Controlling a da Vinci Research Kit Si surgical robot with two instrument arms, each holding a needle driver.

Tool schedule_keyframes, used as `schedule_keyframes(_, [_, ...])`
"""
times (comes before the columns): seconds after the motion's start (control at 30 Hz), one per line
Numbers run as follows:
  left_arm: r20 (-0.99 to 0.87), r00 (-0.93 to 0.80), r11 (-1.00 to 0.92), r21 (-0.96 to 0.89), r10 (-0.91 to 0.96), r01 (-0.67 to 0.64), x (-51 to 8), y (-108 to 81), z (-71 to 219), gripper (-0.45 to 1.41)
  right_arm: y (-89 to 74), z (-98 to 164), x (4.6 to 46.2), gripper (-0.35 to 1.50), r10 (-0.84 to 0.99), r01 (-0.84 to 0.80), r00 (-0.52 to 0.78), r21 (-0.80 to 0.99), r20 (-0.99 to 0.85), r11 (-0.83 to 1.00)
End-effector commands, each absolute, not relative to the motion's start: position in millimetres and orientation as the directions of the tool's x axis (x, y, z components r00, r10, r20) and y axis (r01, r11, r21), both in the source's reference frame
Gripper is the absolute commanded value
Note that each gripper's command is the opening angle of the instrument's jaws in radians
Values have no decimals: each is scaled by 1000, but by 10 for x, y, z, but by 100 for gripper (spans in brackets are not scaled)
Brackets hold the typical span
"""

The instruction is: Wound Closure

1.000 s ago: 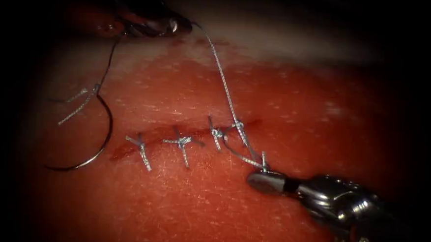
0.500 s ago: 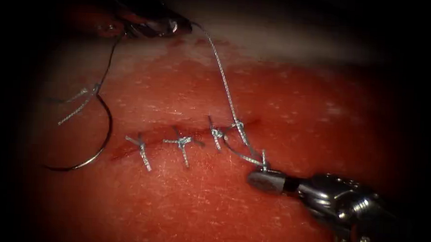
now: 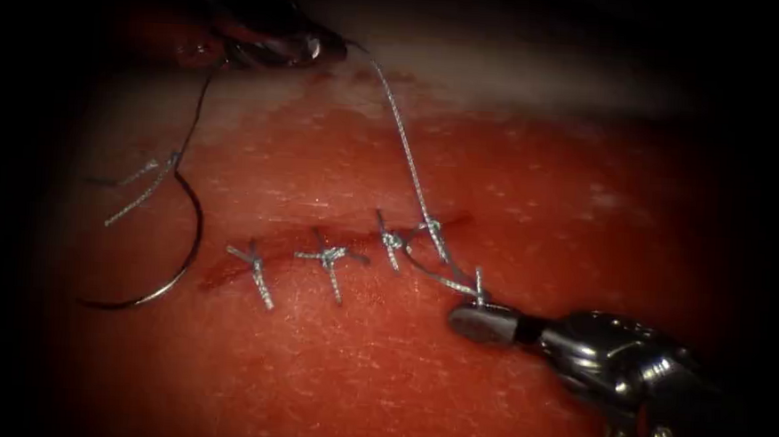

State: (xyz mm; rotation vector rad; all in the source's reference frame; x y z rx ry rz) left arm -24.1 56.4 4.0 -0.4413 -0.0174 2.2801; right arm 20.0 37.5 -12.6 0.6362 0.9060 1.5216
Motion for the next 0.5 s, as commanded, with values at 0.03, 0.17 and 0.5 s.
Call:
schedule_keyframes(0.03, [-309,-622,-683,-152,719,-714,-247,562,47,-35,369,-121,208,-35,983,-556,-155,831,-99,-4])
schedule_keyframes(0.17, [-293,-651,-705,-138,700,-696,-246,557,54,-35,369,-121,208,-35,983,-557,-153,831,-104,2])
schedule_keyframes(0.5, [-299,-710,-770,-221,638,-599,-253,570,85,-35,368,-121,207,-35,982,-556,-151,831,-110,8])
